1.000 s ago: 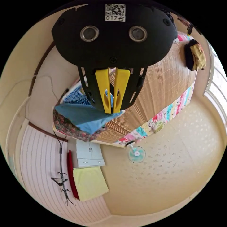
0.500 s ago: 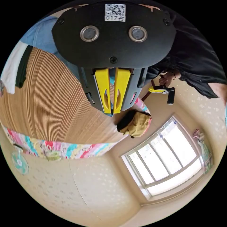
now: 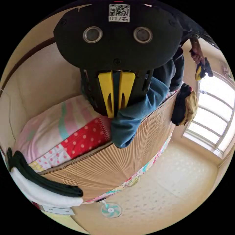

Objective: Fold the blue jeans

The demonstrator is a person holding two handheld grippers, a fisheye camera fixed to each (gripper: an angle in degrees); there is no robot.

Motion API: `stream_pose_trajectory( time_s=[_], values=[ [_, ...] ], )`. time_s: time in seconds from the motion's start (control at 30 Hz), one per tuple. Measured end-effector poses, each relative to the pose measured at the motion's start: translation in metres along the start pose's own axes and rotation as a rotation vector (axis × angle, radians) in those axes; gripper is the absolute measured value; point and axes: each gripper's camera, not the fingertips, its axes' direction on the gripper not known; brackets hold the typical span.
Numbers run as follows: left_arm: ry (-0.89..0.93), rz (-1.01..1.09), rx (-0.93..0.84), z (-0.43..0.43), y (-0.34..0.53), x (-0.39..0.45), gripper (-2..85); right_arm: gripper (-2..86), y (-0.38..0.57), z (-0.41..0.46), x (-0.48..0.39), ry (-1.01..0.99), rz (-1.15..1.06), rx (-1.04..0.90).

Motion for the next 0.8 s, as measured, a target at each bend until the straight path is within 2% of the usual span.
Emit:
stream_pose_trajectory(
  time_s=[0.07, 0.2, 0.33, 0.4, 0.5, 0.67, 0.8],
  values=[
    [-0.011, 0.015, -0.014, 0.003, -0.006, -0.002, 4.1, 4.2, 0.002, 0.002, 0.018, -0.123, 0.094, -0.024],
    [0.024, 0.014, -0.027, 0.011, -0.014, -0.007, 4.1, 3.0, 0.010, 0.010, 0.077, -0.521, 0.240, -0.127],
    [0.127, 0.082, -0.056, 0.025, -0.021, 0.002, 5.3, 2.4, 0.010, -0.011, 0.080, -0.573, 0.177, -0.125],
    [0.174, 0.131, -0.105, 0.039, -0.026, 0.013, 8.4, 2.2, 0.006, -0.023, 0.082, -0.665, 0.159, -0.145],
    [0.281, 0.252, -0.231, 0.080, -0.038, 0.038, 13.2, 2.0, 0.002, -0.032, 0.072, -0.698, 0.104, -0.204],
    [0.181, 0.407, -0.385, 0.174, -0.065, 0.075, 17.8, 1.9, 0.000, -0.039, 0.077, -0.730, 0.103, -0.246],
    [0.181, 0.385, -0.478, 0.231, -0.084, 0.082, 15.0, 2.0, -0.002, -0.056, 0.078, -0.672, 0.048, -0.251]
  ],
)
